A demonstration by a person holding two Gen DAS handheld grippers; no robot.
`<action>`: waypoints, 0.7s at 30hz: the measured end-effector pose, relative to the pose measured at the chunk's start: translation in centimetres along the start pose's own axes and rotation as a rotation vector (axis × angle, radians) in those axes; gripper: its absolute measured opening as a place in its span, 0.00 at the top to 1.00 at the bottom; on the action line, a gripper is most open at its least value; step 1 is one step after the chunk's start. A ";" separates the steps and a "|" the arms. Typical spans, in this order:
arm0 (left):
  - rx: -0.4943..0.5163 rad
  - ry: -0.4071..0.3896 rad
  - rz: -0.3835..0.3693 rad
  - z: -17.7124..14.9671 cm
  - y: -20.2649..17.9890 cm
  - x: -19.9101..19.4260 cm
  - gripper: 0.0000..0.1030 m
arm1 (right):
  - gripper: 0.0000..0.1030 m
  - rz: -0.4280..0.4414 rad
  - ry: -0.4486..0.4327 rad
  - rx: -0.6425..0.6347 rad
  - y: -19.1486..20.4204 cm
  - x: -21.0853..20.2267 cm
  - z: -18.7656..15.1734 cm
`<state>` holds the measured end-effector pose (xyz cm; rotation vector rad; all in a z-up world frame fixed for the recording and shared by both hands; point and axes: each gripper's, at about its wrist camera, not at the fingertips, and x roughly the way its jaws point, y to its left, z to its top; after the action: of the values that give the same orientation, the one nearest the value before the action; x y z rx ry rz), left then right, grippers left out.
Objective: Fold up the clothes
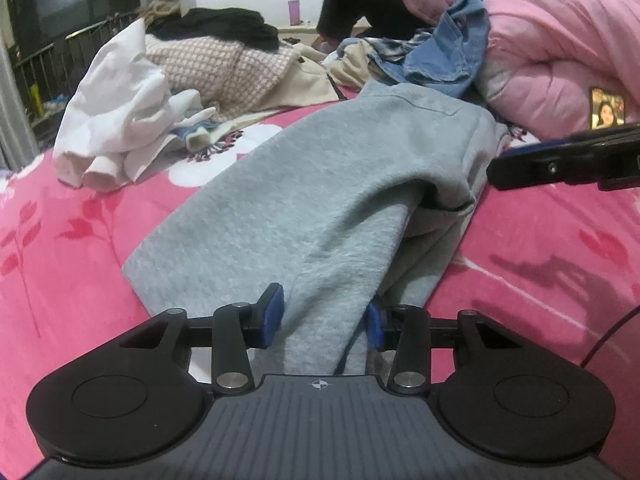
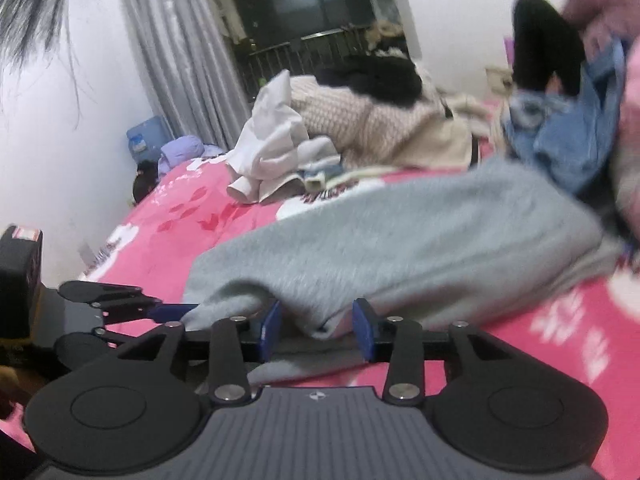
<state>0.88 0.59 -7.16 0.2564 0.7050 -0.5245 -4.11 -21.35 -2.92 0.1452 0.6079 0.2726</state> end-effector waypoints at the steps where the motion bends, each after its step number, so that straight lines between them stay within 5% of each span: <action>1: -0.013 -0.001 -0.003 0.0 0.1 0.0 0.57 | 0.59 -0.006 0.004 -0.037 0.3 0.4 0.2; 8: -0.051 0.002 0.076 -0.1 0.4 0.1 0.51 | 0.62 -0.109 0.082 -0.377 3.8 5.1 0.1; 12: -0.090 0.029 0.139 -0.1 0.8 0.6 0.51 | 0.91 -0.184 0.059 -0.408 4.3 5.8 -0.6; 17: -0.057 0.043 0.208 -0.8 0.2 0.5 0.51 | 0.97 -0.222 -0.048 -0.433 5.0 2.9 -1.1; 21: 0.007 0.032 0.253 -1.3 -1.1 0.3 0.61 | 0.97 -0.216 -0.029 -0.453 4.6 2.8 -1.6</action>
<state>-0.22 0.02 -8.36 0.3555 0.6906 -0.2826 -3.83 -16.02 -4.77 -0.3507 0.5151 0.1923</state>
